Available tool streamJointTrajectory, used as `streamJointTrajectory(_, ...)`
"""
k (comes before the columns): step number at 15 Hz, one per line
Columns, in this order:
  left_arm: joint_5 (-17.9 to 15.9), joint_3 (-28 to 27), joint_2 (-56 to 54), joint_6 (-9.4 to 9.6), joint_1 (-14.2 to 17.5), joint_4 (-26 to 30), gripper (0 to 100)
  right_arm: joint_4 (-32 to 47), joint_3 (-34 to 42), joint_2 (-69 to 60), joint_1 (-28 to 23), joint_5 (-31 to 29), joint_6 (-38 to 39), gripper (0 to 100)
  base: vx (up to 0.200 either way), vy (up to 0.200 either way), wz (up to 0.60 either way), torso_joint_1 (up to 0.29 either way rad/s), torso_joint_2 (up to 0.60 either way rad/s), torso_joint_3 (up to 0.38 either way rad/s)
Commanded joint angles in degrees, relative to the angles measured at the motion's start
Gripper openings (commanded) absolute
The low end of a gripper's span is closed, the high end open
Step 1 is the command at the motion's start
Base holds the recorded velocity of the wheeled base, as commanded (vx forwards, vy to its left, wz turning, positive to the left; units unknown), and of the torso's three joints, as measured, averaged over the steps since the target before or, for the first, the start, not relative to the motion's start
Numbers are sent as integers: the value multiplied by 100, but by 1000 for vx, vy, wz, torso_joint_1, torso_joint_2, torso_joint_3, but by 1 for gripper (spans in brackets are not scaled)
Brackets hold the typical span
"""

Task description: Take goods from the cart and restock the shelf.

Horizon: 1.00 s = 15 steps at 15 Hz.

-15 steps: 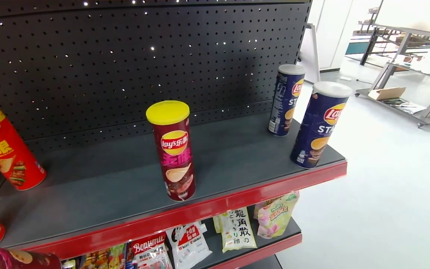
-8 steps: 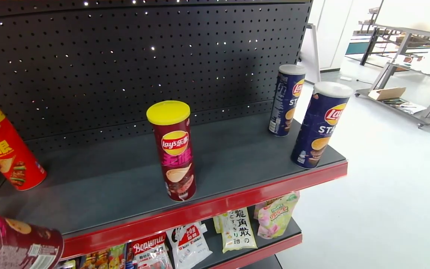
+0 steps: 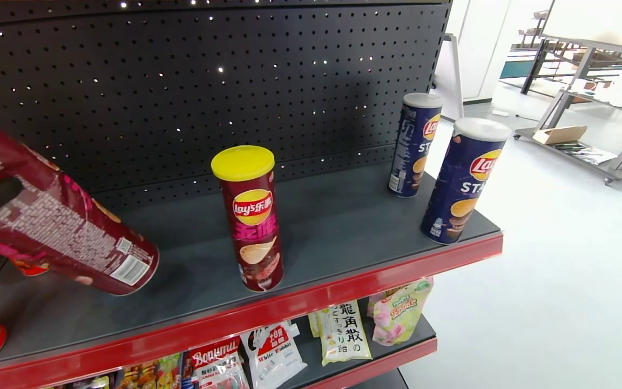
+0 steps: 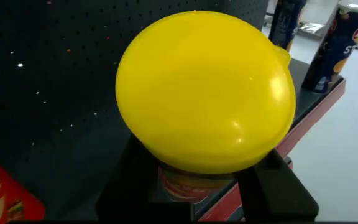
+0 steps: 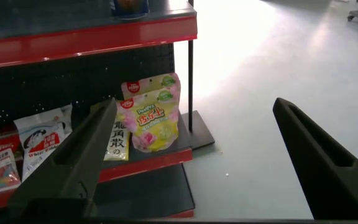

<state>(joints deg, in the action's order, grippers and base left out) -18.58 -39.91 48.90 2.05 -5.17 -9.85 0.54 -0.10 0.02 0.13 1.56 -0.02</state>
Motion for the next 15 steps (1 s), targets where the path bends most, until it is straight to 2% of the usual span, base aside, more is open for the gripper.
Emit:
streamJointTrajectory(1,-120,-351,753,-82,-2,-35,0,-1,1,-2,4,2,2,100,0,0,0,0,0,0)
streamJointTrajectory(2,-102,-438,929,-214,-169,-43,0,-1,1,-2,4,2,-6,100,0,0,0,0,0,0)
streamJointTrajectory(6,-49,-447,1368,-170,-301,-35,0,-1,1,-2,4,2,-6,100,0,0,0,0,0,0)
streamJointTrajectory(10,302,-1414,2757,156,-397,-52,0,-1,1,-2,4,2,2,100,0,0,0,0,0,0)
streamJointTrajectory(11,575,-1748,3091,164,-608,-35,0,-1,1,-2,4,2,2,100,0,0,0,0,0,0)
streamJointTrajectory(13,909,-2082,3504,138,-819,-35,0,-1,1,-2,4,2,2,100,0,0,0,0,0,0)
streamJointTrajectory(14,1216,-2346,3891,112,-960,-43,0,-1,1,-2,4,2,2,100,0,0,0,0,0,0)
streamJointTrajectory(15,1357,-2478,4102,94,-977,-61,0,-1,1,-2,4,2,-6,100,0,0,0,0,0,0)
